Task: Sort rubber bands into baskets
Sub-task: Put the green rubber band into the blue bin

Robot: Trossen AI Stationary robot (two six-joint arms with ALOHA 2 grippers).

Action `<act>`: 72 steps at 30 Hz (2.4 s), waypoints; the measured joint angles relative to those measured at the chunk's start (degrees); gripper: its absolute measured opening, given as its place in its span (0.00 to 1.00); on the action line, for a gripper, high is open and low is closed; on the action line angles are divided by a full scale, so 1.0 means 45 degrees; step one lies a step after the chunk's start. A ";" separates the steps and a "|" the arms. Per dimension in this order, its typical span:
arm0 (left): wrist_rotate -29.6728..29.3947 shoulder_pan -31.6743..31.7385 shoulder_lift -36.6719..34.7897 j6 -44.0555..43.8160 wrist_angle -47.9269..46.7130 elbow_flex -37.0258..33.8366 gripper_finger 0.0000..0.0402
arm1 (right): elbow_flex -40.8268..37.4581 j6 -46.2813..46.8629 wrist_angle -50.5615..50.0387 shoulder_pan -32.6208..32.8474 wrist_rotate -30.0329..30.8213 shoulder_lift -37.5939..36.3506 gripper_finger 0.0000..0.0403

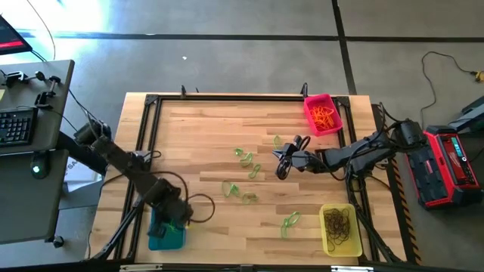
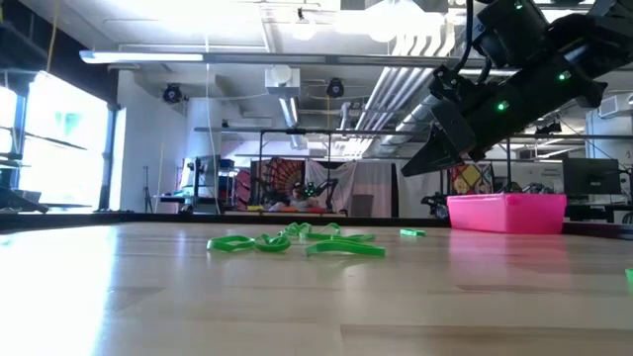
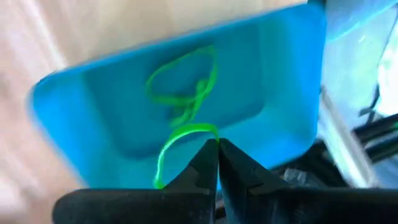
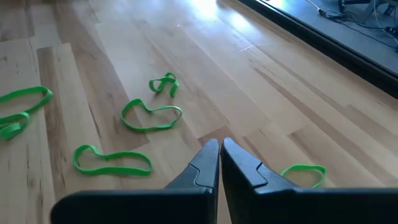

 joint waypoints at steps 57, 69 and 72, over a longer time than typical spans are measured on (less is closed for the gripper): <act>-0.4162 0.2167 -0.0068 0.3806 0.0896 0.0782 0.04 | 0.0000 0.0097 0.0000 0.0000 -0.0034 0.0000 0.02; -0.3571 0.5872 -0.0068 0.7797 0.3742 0.0391 0.03 | 0.0000 0.0097 -0.0049 0.0000 -0.0034 0.0000 0.02; -0.3534 0.6650 -0.0073 0.7807 0.4735 -0.0120 0.03 | 0.0000 0.0097 -0.0052 0.0000 -0.0034 0.0000 0.02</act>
